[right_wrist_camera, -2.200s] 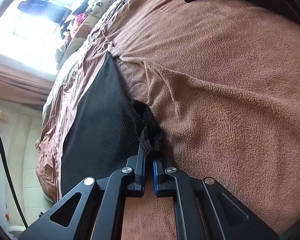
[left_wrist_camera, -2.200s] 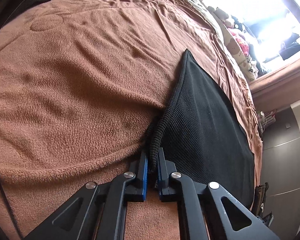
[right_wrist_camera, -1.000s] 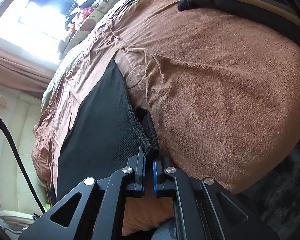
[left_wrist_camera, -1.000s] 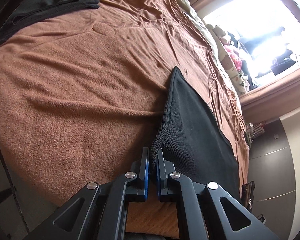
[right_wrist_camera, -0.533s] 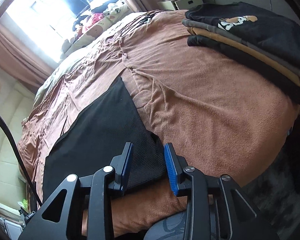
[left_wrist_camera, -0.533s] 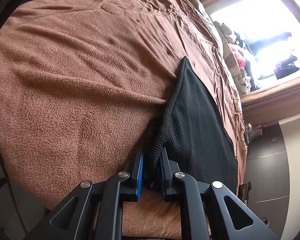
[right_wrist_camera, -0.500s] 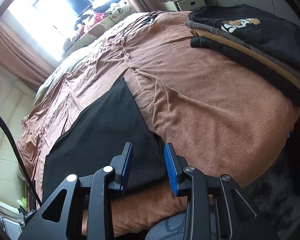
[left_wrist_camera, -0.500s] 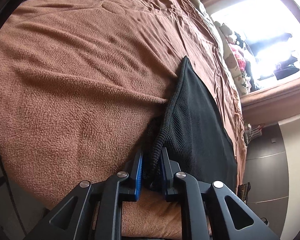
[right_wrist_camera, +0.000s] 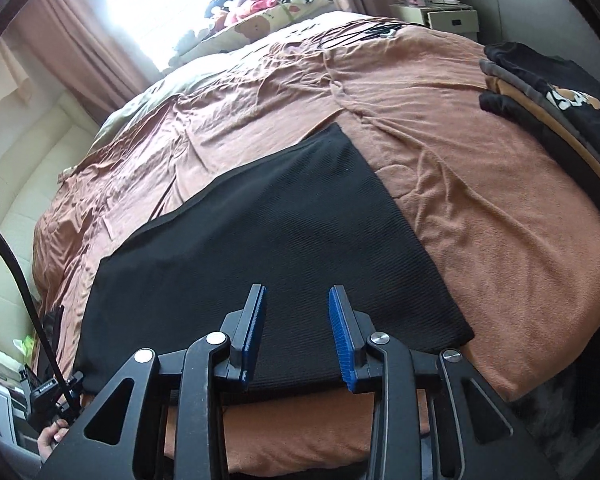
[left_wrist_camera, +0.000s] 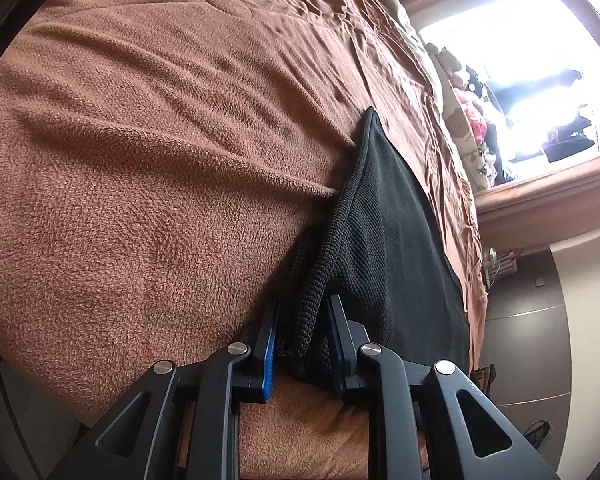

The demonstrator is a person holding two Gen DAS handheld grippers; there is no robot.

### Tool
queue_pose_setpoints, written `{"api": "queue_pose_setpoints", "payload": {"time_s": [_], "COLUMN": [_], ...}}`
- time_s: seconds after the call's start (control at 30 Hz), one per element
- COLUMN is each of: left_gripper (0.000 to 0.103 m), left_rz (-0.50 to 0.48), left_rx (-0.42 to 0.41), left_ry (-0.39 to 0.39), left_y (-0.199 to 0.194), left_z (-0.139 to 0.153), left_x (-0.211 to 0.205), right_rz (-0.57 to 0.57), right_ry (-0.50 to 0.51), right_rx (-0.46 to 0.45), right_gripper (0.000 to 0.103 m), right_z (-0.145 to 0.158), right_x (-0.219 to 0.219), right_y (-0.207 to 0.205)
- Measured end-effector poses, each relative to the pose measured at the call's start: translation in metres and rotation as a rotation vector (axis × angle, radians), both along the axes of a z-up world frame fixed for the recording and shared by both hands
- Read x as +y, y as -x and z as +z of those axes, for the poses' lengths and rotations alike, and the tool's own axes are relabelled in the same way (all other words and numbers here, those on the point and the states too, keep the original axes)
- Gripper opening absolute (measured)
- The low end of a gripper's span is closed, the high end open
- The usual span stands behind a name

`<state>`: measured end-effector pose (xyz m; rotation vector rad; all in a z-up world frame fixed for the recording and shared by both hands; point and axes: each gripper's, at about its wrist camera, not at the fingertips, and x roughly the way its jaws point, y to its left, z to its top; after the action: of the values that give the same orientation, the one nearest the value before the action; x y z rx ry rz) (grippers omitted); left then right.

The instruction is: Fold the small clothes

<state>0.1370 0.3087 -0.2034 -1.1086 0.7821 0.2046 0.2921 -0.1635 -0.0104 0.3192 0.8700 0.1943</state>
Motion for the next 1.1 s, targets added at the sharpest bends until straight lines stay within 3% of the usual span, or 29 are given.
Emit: {"api": "queue_pose_setpoints", "payload": {"time_s": [0.23,0.8,1.1], "left_gripper": [0.009,0.007,0.007], "left_rz": [-0.001,-0.063,-0.089], "left_rx": [-0.014,-0.165,-0.217], "left_ry": [-0.001,-0.016,-0.021], "left_y": [0.003,0.011,0.005], "left_z": [0.003,0.05,0.071], "left_x": [0.001,-0.005,-0.009], "right_rz": [0.063,0.201,0.329], "right_ry": [0.058,0.124,0.093], "right_rx": [0.002,0.019,0.074], "right_gripper": [0.03,0.029,0.017], "right_z": [-0.007,-0.035,-0.059], "right_x": [0.05,0.147,0.187], "right_y": [-0.016,-0.038,-0.044]}}
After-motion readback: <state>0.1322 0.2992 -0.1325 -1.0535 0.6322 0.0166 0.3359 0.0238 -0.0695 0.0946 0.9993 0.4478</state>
